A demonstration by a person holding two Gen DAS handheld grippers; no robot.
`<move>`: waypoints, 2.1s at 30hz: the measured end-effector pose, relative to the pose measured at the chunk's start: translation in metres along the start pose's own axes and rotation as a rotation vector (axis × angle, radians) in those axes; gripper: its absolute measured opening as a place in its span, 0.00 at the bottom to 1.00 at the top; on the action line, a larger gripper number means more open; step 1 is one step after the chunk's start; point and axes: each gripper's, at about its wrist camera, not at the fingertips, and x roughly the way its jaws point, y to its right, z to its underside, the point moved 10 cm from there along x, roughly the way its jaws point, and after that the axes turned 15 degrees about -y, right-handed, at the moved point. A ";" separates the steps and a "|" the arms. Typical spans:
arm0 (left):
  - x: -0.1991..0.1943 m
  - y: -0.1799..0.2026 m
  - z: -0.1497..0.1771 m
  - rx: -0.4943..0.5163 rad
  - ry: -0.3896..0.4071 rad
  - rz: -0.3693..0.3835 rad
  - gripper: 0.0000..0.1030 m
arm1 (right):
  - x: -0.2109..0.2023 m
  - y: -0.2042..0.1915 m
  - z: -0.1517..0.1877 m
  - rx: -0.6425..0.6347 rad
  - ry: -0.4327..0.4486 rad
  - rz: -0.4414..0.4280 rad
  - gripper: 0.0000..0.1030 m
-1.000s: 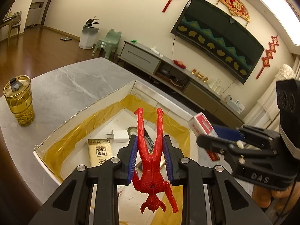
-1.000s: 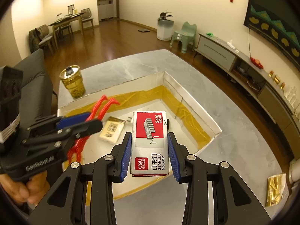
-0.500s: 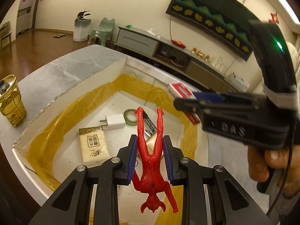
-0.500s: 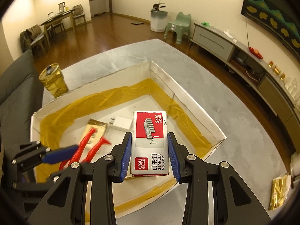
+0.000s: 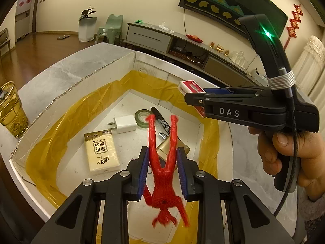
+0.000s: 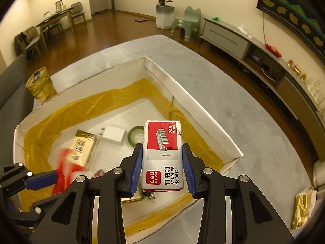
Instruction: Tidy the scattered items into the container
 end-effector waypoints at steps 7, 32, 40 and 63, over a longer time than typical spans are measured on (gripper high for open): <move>-0.004 -0.008 -0.001 -0.038 0.009 0.018 0.28 | -0.001 0.002 0.002 0.008 0.003 -0.001 0.43; -0.029 -0.017 -0.004 -0.084 0.068 0.058 0.28 | -0.009 -0.025 0.028 -0.038 -0.042 -0.016 0.43; -0.047 -0.015 -0.001 -0.068 0.102 0.033 0.29 | -0.023 -0.046 0.051 -0.095 -0.064 0.008 0.43; -0.091 -0.009 0.005 -0.061 0.209 0.048 0.29 | -0.070 -0.102 0.106 -0.149 -0.087 -0.054 0.43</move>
